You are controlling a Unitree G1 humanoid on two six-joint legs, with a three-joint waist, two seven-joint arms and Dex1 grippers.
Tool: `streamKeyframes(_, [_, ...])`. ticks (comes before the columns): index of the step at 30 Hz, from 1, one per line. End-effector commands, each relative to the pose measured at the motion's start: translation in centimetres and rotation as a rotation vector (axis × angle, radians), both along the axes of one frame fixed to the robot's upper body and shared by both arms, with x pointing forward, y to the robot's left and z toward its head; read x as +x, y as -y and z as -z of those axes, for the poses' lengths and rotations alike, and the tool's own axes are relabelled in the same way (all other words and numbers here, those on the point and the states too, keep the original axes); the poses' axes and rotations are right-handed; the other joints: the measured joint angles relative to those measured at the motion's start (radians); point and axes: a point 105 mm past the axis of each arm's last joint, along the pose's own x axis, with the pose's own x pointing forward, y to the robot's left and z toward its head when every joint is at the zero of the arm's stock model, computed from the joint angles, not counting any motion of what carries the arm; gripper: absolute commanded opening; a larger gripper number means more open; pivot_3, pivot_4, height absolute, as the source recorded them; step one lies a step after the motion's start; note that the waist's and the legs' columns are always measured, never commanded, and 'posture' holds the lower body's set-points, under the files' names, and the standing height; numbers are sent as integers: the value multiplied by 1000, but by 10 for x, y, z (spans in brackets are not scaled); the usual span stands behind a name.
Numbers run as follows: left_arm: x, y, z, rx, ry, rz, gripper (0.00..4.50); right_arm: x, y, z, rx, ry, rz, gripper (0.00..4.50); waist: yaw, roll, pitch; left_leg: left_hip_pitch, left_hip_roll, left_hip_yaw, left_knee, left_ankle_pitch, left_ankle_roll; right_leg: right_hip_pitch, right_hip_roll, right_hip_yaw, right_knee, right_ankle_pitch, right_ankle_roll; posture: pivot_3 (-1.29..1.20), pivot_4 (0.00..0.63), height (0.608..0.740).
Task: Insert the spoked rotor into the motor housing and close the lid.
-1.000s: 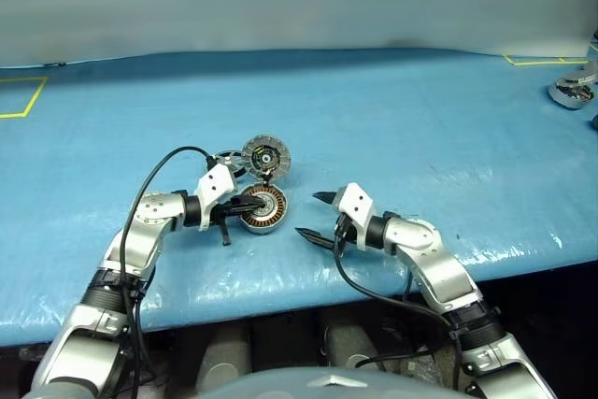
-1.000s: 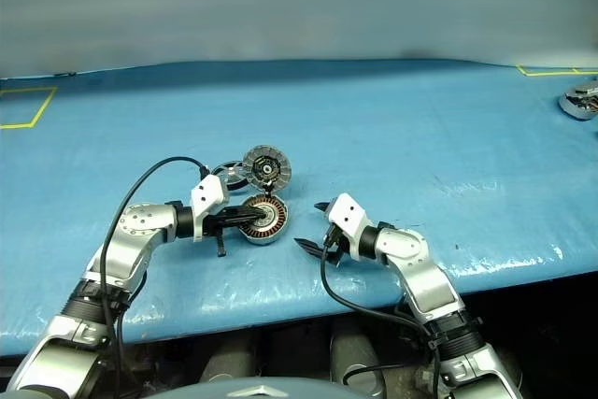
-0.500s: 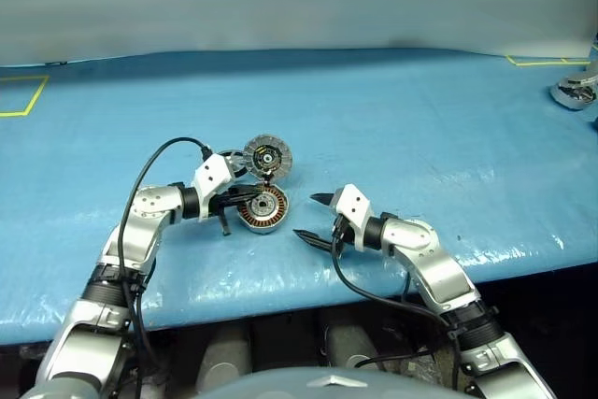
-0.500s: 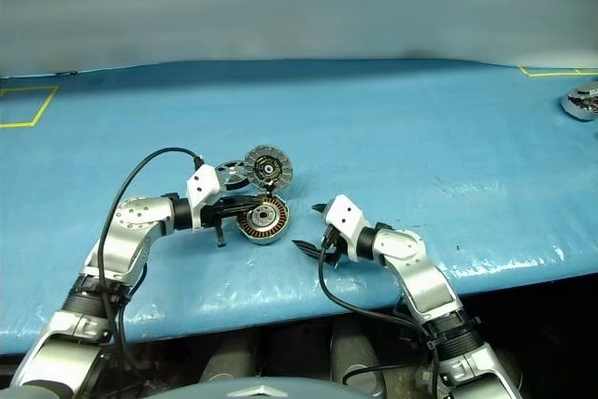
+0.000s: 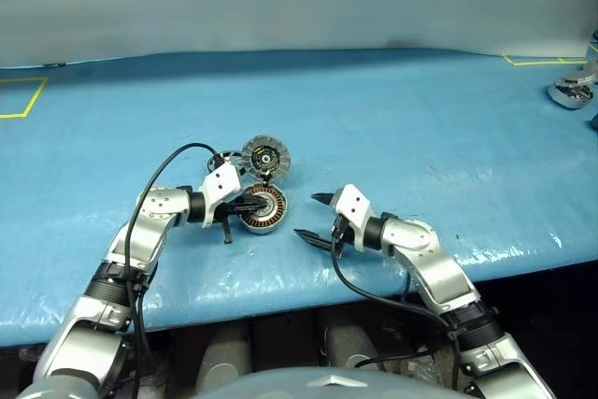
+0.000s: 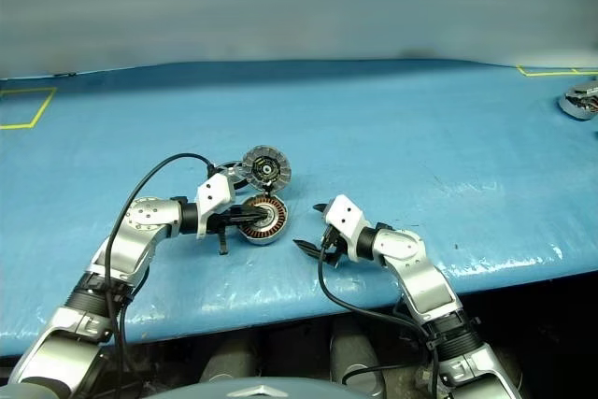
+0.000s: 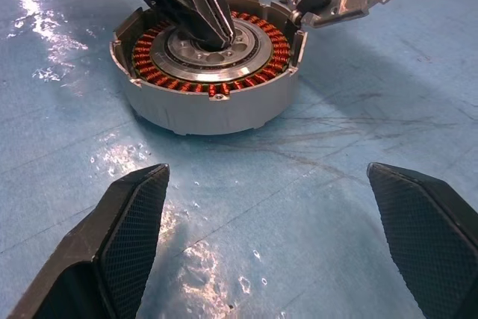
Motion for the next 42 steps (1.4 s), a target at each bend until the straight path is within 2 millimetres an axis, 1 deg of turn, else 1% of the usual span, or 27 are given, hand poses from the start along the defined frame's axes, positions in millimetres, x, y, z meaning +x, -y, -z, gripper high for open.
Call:
streamKeyframes(1, [-7,-8,17,65,-46,-14,59,1,-2,-10,26,36,-4,4500,-1,0,0,0,0,0,0,0,0,0,0,0,0,0,0,0,150,740])
streamKeyframes(7, [-5,-8,13,59,-31,-17,59,3,-2,-10,24,40,1,4500,-2,0,0,0,0,0,0,0,0,0,0,0,0,0,0,0,150,740])
streamKeyframes(10, [0,-6,0,-14,5,-46,59,3,-2,-11,25,43,2,4500,-2,0,0,0,0,0,0,0,0,0,0,0,0,0,0,0,150,740])
streamKeyframes(16, [10,-14,-34,-173,84,-120,59,5,-1,-12,26,51,4,4500,1,0,0,-1,0,0,0,0,0,-1,0,0,0,0,0,0,150,740])
streamKeyframes(18, [12,-19,-44,-198,114,-141,59,5,-2,-12,26,53,3,4500,1,0,0,-2,0,0,0,0,0,-1,0,0,0,0,0,0,150,740])
streamKeyframes(20, [12,-24,-48,-190,130,-151,59,6,-3,-12,26,53,-3,4500,1,0,0,-2,0,0,0,0,0,-1,0,0,0,0,0,0,150,740])
streamKeyframes(22, [11,-25,-47,-180,131,-155,59,6,-4,-12,25,54,-8,4500,1,0,0,-2,0,0,0,0,0,-1,0,0,0,0,0,0,150,740])
streamKeyframes(26, [7,-23,-38,-147,101,-136,59,6,-6,-12,25,54,-16,4500,1,0,0,-2,0,0,0,0,0,-1,0,0,0,0,0,0,150,740])
streamKeyframes(30, [1,-10,-26,-70,71,-48,59,6,-6,-12,25,55,-20,4500,2,0,0,-2,0,0,0,0,0,-1,0,0,0,0,0,0,150,740])
streamKeyframes(32, [1,-7,-22,-44,67,-27,59,7,-6,-12,25,56,-19,4500,2,0,0,-2,0,0,0,0,0,-1,0,0,0,0,0,0,150,740])
streamKeyframes(37, [4,-4,-20,-2,70,3,59,5,-4,-11,25,53,-8,4500,2,0,0,-2,0,0,0,0,0,-1,0,0,0,0,0,0,150,740])
streamKeyframes(42, [6,-8,-17,71,75,21,59,4,-2,-10,25,51,2,4500,0,0,0,-2,0,0,0,0,0,-2,0,0,0,0,0,0,150,740])
